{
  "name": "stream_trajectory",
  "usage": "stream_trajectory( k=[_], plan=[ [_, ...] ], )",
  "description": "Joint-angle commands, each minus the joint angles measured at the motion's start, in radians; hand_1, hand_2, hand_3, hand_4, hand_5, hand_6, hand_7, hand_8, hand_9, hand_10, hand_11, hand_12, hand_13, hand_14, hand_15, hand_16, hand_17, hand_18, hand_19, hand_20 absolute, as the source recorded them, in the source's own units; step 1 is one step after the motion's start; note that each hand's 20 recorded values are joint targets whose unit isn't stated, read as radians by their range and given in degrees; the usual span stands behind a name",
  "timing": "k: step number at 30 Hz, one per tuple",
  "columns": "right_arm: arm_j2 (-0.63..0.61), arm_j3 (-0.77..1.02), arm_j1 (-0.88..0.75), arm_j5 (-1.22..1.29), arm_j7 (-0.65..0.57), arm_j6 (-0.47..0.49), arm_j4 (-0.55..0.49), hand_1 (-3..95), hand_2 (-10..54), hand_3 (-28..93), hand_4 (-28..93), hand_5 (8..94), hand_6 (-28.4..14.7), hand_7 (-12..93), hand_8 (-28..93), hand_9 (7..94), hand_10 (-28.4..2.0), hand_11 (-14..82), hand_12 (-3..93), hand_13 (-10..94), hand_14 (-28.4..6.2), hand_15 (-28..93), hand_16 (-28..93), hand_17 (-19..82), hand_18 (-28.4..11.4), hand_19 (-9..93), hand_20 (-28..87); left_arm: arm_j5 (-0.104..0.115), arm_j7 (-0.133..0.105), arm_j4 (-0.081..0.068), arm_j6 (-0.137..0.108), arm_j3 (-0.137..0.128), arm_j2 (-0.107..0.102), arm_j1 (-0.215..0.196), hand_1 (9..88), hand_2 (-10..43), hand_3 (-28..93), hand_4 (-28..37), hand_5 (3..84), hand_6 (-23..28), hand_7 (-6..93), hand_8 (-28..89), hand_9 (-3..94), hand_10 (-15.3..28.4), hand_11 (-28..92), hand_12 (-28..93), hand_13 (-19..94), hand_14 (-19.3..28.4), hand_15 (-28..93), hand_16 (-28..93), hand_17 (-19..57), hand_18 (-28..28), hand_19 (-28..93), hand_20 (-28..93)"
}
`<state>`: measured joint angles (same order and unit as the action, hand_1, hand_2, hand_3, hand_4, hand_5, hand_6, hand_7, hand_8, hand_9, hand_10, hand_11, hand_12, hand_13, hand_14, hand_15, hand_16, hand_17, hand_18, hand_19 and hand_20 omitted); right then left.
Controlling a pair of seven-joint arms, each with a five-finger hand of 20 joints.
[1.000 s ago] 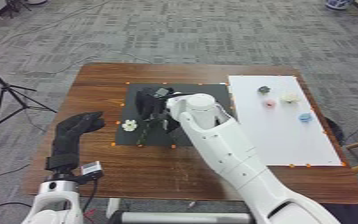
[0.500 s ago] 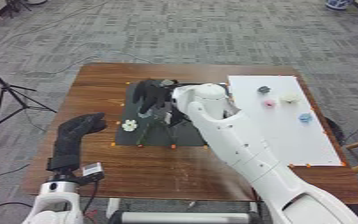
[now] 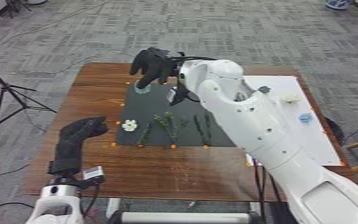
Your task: Arrange flowers
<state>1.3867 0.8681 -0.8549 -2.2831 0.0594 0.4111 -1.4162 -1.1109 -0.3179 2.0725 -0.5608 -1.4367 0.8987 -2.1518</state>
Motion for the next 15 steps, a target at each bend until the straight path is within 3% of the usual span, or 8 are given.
stream_trajectory(
  k=[1,3,8,11,13,15],
  plan=[
    [0.129,0.048,-0.088,-0.169,0.054,0.011,0.122,40.6,-9.5,64,-17,50.0,0.2,17,-9,58.1,-11.6,8.1,16.7,81,-3.7,68,32,54,-16.1,93,60,0.000,0.003,-0.009,0.020,0.021,0.032,0.027,28.2,6.7,69,-24.6,54.0,1.8,21.2,-10,56.5,14.2,27,14,47,17.3,35,1,6.4,14.7,27,24],
    [0.134,0.048,-0.095,-0.220,0.064,0.027,0.133,40.5,-9.5,64,-17,49.6,0.2,17,-9,57.6,-11.7,8.0,16.6,81,-4.0,68,32,54,-16.3,93,60,-0.005,0.003,-0.010,0.028,0.023,0.033,0.032,28.3,6.7,69,-24.7,54.0,1.8,21.2,-10,56.5,14.2,27,14,47,17.2,35,1,6.3,14.7,27,24],
    [0.109,0.029,-0.067,-0.165,0.044,-0.012,0.133,40.1,-9.5,64,-18,49.0,0.0,17,-9,56.8,-11.6,8.0,16.7,81,-4.0,68,32,54,-16.5,93,59,0.010,-0.001,-0.001,0.012,0.007,0.028,0.013,28.3,6.5,69,-24.7,54.1,1.7,21.2,-10,56.4,14.2,27,14,47,17.2,35,1,6.3,14.7,27,24],
    [0.085,0.030,-0.046,-0.135,0.031,-0.026,0.108,40.0,-9.5,64,-18,48.9,-0.1,17,-9,56.9,-11.5,8.0,16.7,81,-4.1,68,32,54,-16.6,93,59,0.006,0.001,0.002,0.011,0.003,0.029,0.004,28.2,6.4,69,-24.6,54.1,1.7,21.2,-10,56.5,14.1,27,14,47,17.3,35,1,6.3,14.7,27,24],
    [0.073,0.029,-0.041,-0.092,0.009,-0.036,0.092,39.8,-9.5,64,-18,48.9,0.0,17,-9,57.0,-11.4,8.0,16.7,81,-4.1,68,31,54,-16.7,93,59,0.008,-0.001,-0.001,0.011,0.007,0.030,0.010,28.2,6.3,69,-24.7,54.1,1.7,21.2,-10,56.5,14.1,27,14,47,17.3,35,1,6.3,14.7,27,24],
    [0.054,0.030,-0.053,-0.036,-0.033,-0.076,0.069,39.3,-9.5,64,-18,49.0,-0.1,17,-8,57.1,-11.5,8.1,16.7,81,-4.1,68,31,54,-16.6,93,59,0.000,0.006,-0.016,0.027,0.023,0.029,0.045,28.2,6.4,69,-24.6,54.1,1.8,21.2,-10,56.5,14.2,27,14,47,17.2,35,1,6.3,14.7,27,24]
  ],
)
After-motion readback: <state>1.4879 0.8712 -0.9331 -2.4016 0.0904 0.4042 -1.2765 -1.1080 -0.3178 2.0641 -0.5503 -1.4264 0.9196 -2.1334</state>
